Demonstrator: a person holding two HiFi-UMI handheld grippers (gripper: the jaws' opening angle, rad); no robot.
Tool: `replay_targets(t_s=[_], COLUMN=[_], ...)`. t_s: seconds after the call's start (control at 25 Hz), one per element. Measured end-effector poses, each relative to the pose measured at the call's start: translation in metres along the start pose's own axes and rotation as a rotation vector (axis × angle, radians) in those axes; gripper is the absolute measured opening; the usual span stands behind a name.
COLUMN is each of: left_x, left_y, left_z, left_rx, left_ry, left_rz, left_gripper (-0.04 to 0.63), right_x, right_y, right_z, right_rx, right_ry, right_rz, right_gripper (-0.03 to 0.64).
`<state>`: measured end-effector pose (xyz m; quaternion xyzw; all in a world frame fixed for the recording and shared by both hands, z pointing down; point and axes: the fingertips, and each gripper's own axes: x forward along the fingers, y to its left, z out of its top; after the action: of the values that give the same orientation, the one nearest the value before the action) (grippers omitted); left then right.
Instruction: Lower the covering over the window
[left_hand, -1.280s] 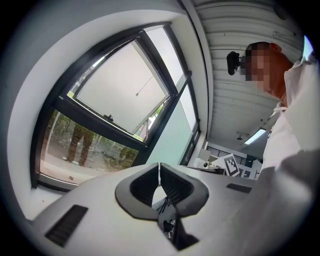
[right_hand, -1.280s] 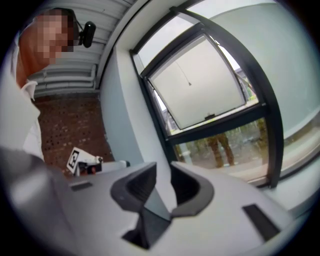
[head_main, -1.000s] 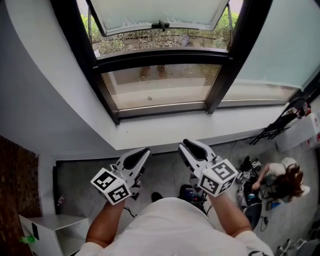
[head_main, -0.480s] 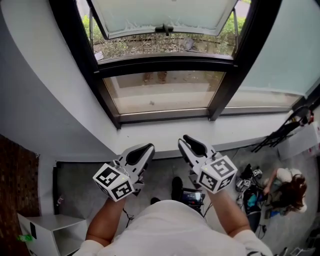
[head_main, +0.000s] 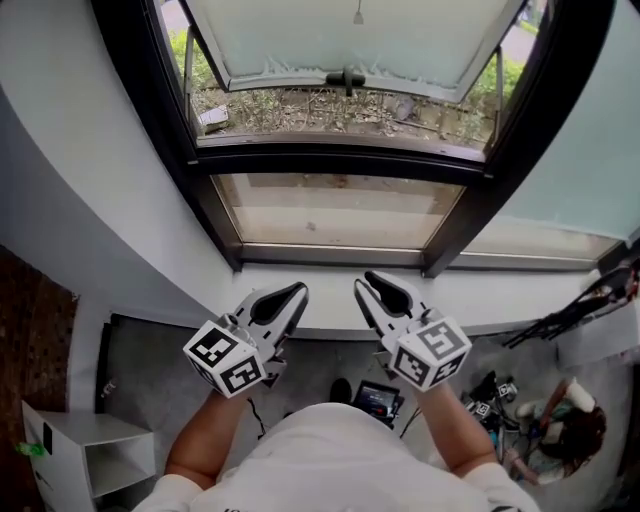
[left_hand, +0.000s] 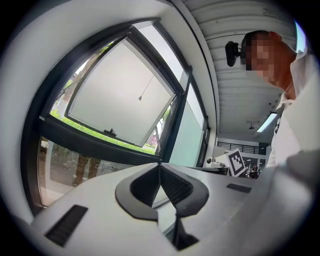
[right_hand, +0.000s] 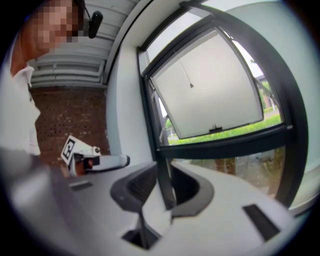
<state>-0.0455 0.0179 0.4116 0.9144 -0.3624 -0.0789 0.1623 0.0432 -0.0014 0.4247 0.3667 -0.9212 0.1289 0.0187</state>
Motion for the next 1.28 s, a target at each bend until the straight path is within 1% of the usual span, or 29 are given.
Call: replay_targets(t_s=[0.24, 0.56, 0.8, 1.08, 1.28], left_x=[0.036, 0.064, 0.081, 0.095, 0.105], left_y=[0.012, 0.035, 0.075, 0.122, 0.145], left_z=[0.006, 0.012, 0.032, 0.053, 0.071], left_rx=[0.009, 0.017, 0.04, 0.045, 0.075], left_ry=[-0.013, -0.006, -0.009, 0.016, 0.019], left_rz=[0.046, 0.051, 0.01, -0.055, -0.099], left_gripper=[0.015, 0.015, 0.015, 0.015, 0.015], right_x=[0.013, 0.037, 0.079, 0.132, 0.159], right_y=[-0.034, -0.061, -0.077, -0.088, -0.095], right_z=[0.006, 0.015, 0.033, 0.049, 0.057], right_rx=[-0.004, -0.024, -0.06, -0.059, -0.077], right_ry=[0.019, 0.016, -0.004, -0.027, -0.03], right_rz=[0.049, 0.046, 0.011, -0.048, -0.08], right_gripper=[0.081, 0.082, 0.081, 0.083, 0.082])
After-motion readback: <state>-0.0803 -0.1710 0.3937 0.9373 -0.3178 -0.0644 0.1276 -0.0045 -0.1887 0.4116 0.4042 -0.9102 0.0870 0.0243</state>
